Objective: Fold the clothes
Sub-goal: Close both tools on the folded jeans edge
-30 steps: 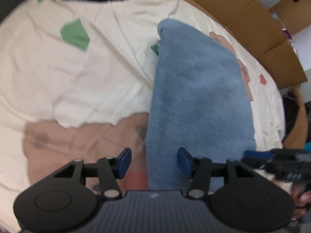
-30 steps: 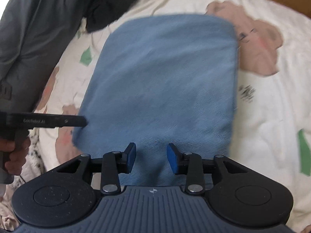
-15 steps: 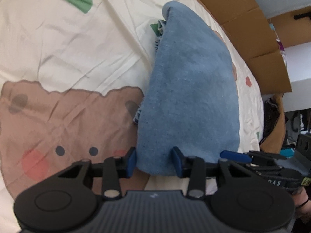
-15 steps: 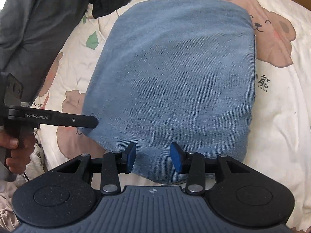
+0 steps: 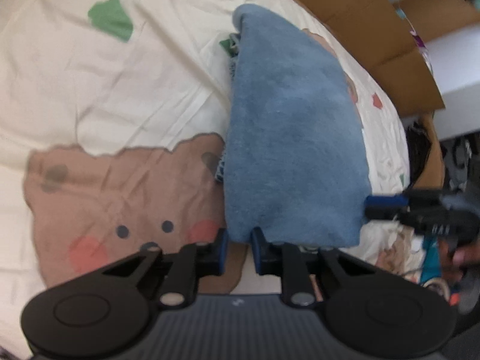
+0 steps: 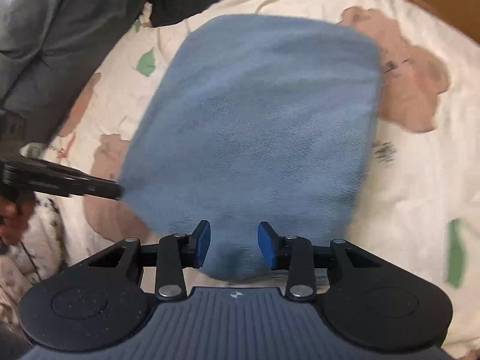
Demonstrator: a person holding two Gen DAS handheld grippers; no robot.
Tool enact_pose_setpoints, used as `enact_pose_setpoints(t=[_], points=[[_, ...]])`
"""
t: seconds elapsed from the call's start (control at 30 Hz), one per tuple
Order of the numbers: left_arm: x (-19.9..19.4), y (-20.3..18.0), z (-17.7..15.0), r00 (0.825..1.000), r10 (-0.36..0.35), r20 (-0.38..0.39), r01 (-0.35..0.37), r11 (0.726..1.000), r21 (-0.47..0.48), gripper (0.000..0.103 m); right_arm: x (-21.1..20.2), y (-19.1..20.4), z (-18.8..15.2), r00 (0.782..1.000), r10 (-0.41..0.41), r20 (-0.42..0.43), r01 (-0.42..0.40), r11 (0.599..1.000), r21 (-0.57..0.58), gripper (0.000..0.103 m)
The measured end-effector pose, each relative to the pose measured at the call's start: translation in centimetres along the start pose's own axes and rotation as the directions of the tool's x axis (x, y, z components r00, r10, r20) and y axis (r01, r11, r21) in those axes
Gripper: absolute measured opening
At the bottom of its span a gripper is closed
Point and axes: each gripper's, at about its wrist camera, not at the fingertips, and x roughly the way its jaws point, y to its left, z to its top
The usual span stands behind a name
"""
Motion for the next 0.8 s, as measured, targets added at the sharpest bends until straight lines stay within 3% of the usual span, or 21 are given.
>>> enact_pose_setpoints(t=[0.03,0.23,0.43,0.8], points=[[-0.3,0.1,0.2,1.0,0.007,0.011,-0.007,1.0,-0.004,0.041,-0.5,-0.5,0.1,1.0,-0.014,0.0,0.014,1.0,-0.007,0.042],[-0.8,0.4,2.2,0.995,0.036,0.088,-0.033,0.999,-0.04,0.053,-2.1,-3.7,0.6,0.999,-0.035,0.007,0.035,0.999,0.032,0.044],[0.2,-0.3,3.9,0.993,0.029,0.118,-0.025,0.999,-0.03,0.056,-1.7,-5.5,0.5,0.998,-0.032,0.048,0.026,0.993,0.119,0.063],[2.6,-1.1,8.4,0.987,-0.028,0.16,0.027,1.0,0.009,0.058,-0.3,-9.2,2.4,0.996,0.001,0.09,-0.021,0.975,0.22,0.065]])
